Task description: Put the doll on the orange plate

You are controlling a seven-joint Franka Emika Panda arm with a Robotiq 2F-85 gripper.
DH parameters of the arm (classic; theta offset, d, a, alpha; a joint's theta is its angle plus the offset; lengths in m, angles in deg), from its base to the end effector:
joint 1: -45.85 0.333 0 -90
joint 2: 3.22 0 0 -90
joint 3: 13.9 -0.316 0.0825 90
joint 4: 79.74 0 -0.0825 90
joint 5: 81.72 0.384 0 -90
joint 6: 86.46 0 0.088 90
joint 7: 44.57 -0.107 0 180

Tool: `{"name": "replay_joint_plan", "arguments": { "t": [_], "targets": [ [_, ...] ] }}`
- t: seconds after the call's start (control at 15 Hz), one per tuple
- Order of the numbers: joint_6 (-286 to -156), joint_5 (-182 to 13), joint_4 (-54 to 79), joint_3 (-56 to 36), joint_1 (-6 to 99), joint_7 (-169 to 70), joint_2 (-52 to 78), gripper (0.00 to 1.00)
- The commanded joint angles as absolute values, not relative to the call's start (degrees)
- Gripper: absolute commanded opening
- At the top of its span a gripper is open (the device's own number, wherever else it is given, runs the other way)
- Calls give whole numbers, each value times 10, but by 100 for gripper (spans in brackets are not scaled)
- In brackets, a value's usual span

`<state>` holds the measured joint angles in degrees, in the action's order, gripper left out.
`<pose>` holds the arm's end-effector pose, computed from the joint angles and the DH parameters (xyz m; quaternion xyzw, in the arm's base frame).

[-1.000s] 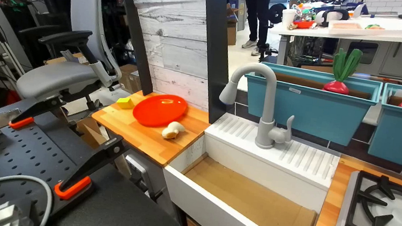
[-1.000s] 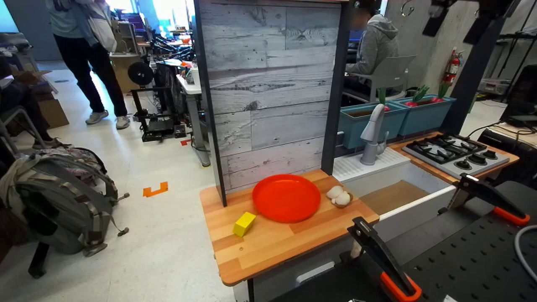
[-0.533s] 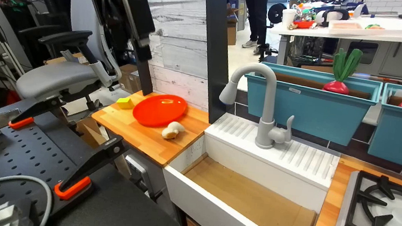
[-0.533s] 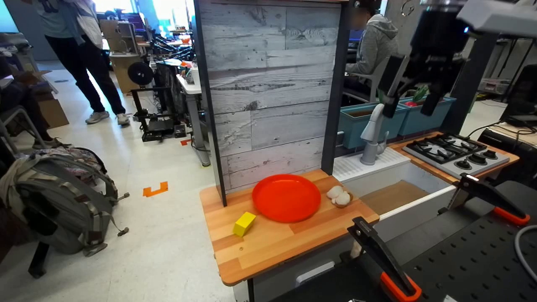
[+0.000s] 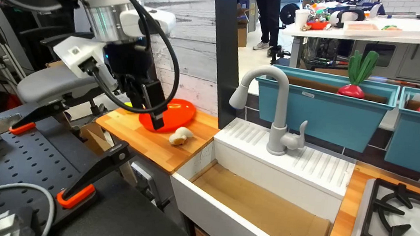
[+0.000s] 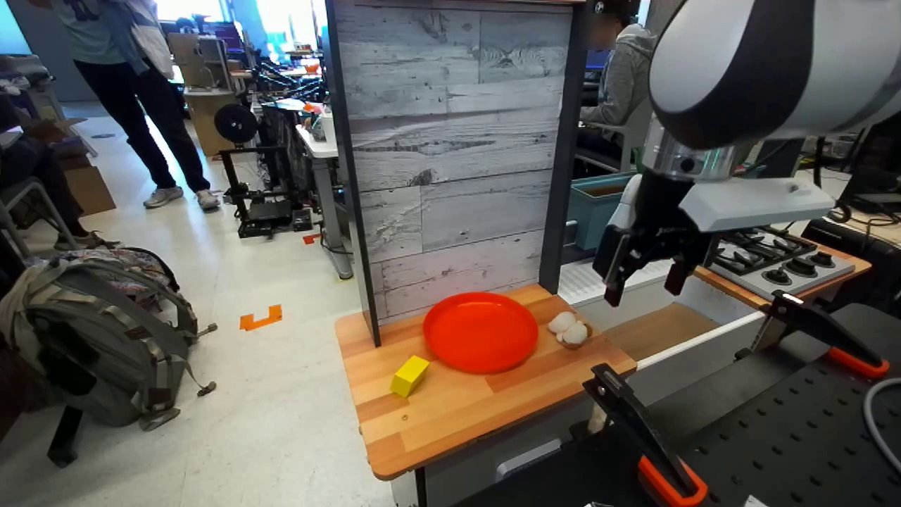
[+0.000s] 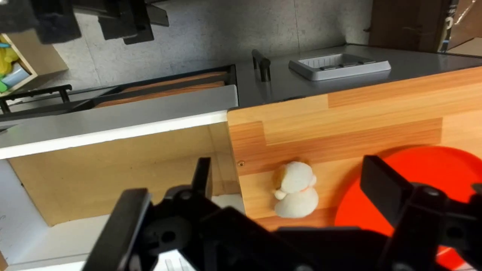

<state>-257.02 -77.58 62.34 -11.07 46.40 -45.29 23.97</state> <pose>0.4600 -0.0258 0.1098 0.9982 -0.0589 0.0118 0.0051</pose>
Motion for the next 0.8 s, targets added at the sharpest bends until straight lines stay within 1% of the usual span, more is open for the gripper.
{"name": "replay_joint_plan", "arguments": {
  "t": [0.0,0.73],
  "targets": [
    [-2600,-791,566,-91,489,-486,321,100],
    [-2599,-784,421,-68,523,-524,457,100]
  ]
}}
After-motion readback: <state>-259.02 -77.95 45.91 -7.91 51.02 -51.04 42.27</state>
